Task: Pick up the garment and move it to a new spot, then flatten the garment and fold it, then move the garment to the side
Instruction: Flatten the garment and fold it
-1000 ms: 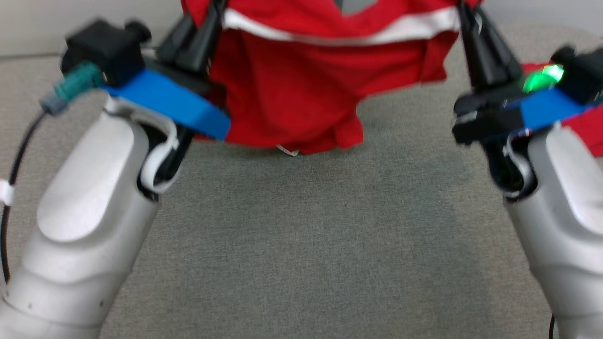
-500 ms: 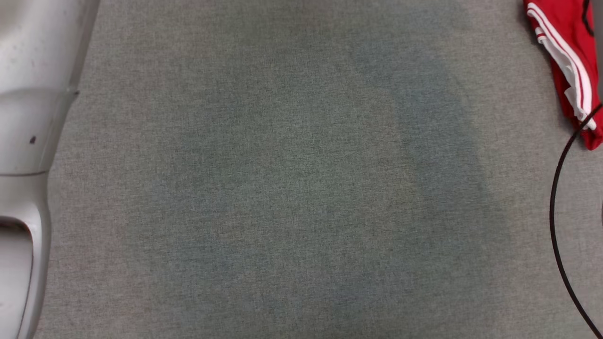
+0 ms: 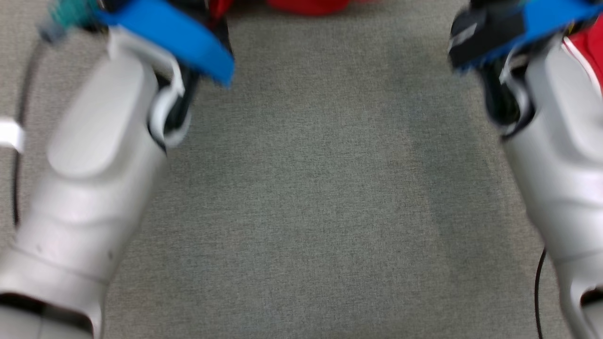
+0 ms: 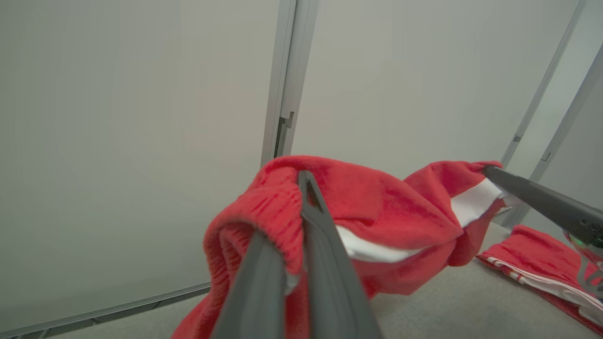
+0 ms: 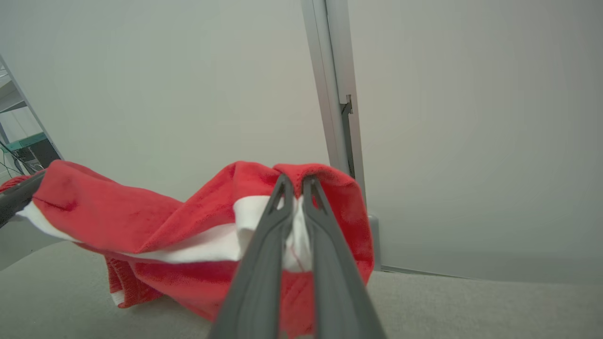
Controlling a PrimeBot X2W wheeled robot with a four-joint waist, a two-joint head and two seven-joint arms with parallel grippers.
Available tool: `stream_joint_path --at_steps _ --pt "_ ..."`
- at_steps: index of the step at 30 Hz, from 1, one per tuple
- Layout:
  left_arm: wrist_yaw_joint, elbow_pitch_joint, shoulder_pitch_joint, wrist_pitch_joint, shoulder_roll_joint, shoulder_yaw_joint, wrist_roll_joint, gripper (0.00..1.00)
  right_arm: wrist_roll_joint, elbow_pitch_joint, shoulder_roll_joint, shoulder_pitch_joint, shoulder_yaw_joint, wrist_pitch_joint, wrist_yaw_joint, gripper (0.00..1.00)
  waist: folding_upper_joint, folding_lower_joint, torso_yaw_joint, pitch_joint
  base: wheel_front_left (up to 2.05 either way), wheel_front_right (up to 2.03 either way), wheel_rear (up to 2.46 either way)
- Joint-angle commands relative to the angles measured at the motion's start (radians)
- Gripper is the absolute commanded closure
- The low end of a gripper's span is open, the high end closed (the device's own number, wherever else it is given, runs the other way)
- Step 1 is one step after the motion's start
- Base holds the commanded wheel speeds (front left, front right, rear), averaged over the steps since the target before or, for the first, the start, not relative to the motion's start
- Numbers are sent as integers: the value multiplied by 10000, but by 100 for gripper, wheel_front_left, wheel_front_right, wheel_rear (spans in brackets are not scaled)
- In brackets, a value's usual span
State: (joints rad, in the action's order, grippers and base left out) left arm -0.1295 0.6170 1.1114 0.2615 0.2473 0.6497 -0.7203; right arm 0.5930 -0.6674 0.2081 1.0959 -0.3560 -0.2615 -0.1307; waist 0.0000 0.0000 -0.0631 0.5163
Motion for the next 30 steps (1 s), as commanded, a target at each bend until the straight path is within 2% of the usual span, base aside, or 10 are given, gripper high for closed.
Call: stream_joint_path --at_steps 1,8,14,19,23,30 --pt "-11 -253 -631 43 9 -139 213 100 -137 210 75 -650 -152 -43 -1 100 0 0 16 -105 0 0 0" --pt "-12 -1765 -3964 45 10 -998 1116 100 -320 1457 262 -3610 -44 -44 -1 100 0 0 111 -972 0 0 0" --pt "-12 -2508 -6173 47 240 -1125 1492 100 -394 2154 581 -5462 -516 -43 -1 100 0 0 169 -1783 0 0 0" --pt "-12 -3025 -7959 48 211 -1081 1677 100 -126 2877 725 -7179 -477 -42 -1 100 0 0 234 -2395 0 0 0" --pt "17 -3417 -9047 47 117 -1105 1886 100 200 3429 681 -8571 -179 -42 -1 100 0 0 366 -2794 0 0 0" --pt "254 -4427 -10851 49 -55 -1391 2061 100 66 4596 434 -10642 531 -40 -1 100 0 0 484 -3143 0 0 0"
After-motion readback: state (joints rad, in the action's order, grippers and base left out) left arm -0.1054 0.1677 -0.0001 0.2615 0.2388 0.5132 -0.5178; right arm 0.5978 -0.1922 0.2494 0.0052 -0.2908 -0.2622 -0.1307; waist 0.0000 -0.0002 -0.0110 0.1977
